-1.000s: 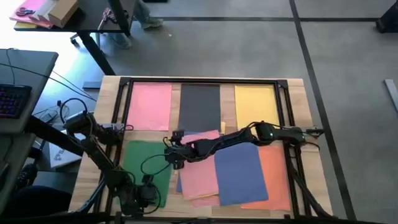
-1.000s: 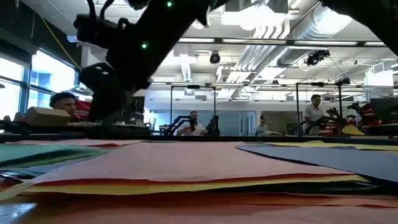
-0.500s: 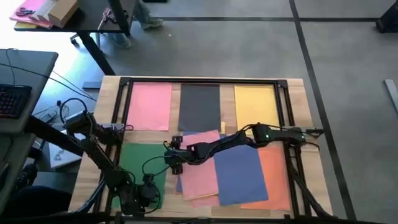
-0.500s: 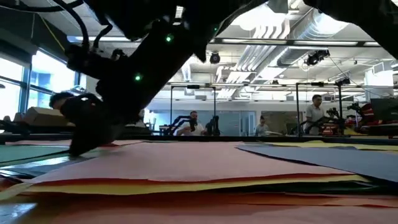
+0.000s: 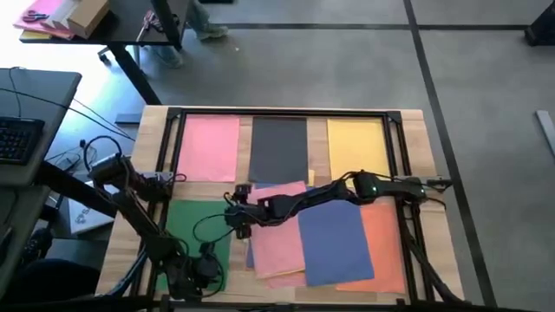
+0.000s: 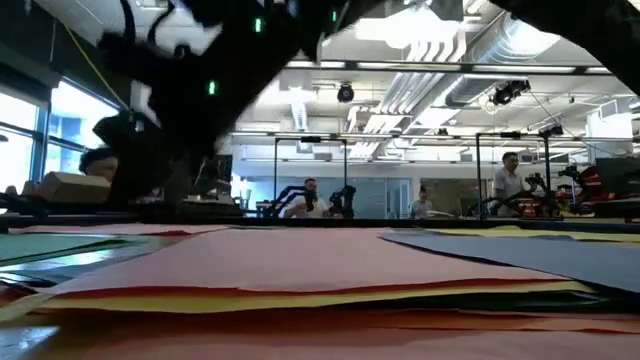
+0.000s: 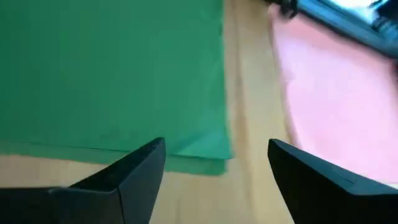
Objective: Organize paper
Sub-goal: Stack the pink color paper on top of the other pink color paper
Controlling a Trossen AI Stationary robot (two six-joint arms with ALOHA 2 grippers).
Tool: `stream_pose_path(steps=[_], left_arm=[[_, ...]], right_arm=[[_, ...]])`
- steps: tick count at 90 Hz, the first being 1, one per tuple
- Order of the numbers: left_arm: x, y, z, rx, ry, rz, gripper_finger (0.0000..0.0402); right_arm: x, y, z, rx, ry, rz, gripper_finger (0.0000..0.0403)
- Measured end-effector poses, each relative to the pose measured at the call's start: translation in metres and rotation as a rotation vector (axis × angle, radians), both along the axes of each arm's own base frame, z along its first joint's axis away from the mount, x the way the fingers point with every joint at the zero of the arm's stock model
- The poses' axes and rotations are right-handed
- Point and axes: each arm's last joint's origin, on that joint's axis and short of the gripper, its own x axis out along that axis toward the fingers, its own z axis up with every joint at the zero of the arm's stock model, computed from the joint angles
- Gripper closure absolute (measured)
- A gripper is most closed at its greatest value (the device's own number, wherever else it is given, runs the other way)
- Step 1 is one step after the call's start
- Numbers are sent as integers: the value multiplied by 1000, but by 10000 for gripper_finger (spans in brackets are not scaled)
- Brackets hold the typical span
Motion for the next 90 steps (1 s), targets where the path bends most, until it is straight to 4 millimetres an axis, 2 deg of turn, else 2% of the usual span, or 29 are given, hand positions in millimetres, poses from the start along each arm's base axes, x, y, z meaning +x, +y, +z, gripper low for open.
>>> stream_pose_path(steps=[18,28,35,50,69,77,90], left_arm=[[-4,11,33,2,-114,16,310],[-4,17,51,45,-249,52,310],[0,18,59,79,-340,81,310],[20,23,50,139,-349,39,310],[72,40,23,119,-316,25,310],[90,46,10,136,-291,2,310],[112,51,-7,162,-239,-35,310]], right_arm=[[-15,35,49,-75,54,81,133],[-37,72,68,-76,72,154,139],[-58,96,70,-79,115,165,151],[-104,121,54,-105,241,34,177],[-155,138,14,-78,348,-139,186],[-167,137,-3,-24,380,-181,186],[-175,132,-15,57,377,-220,187]])
